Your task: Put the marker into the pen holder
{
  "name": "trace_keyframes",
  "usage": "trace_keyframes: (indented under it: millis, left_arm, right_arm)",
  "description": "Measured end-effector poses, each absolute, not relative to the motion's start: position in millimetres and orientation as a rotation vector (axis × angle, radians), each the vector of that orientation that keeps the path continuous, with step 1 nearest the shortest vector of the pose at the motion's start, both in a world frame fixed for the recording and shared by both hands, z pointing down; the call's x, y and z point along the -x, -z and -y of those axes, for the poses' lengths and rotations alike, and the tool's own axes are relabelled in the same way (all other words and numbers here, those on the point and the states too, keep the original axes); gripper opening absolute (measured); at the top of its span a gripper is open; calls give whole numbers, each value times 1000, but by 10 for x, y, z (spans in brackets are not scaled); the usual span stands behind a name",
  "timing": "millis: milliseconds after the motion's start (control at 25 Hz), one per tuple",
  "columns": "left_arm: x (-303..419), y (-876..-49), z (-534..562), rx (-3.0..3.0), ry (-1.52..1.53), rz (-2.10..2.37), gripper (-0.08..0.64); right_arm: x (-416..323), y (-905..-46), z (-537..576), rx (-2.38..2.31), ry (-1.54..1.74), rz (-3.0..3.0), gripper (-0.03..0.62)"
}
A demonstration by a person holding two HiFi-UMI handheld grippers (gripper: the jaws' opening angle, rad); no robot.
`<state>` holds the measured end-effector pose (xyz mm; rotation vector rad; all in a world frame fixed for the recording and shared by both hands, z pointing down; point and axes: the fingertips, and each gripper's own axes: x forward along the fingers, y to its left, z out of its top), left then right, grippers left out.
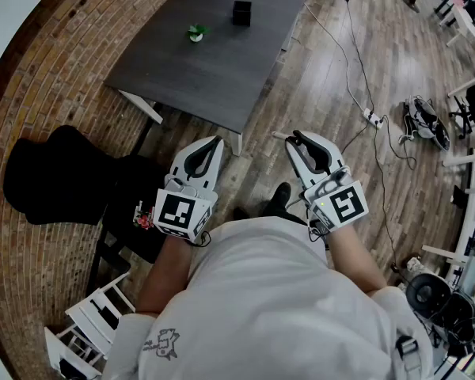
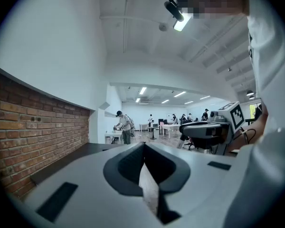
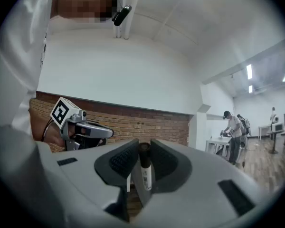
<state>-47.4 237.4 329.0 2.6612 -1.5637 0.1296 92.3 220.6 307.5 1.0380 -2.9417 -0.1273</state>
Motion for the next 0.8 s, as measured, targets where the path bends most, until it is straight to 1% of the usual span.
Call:
trace_keyframes:
  millis: [400, 800]
  left_arm:
    - [271, -3365, -2155, -2654, -149, 1546, 11]
    - [-331, -3404, -1619, -2693, -165, 1472, 11]
  right_arm:
    - [-1099, -3136, -1990, -1036, 109, 2941, 83]
    - [-1697, -3169, -1541, -1113, 79, 2924, 84]
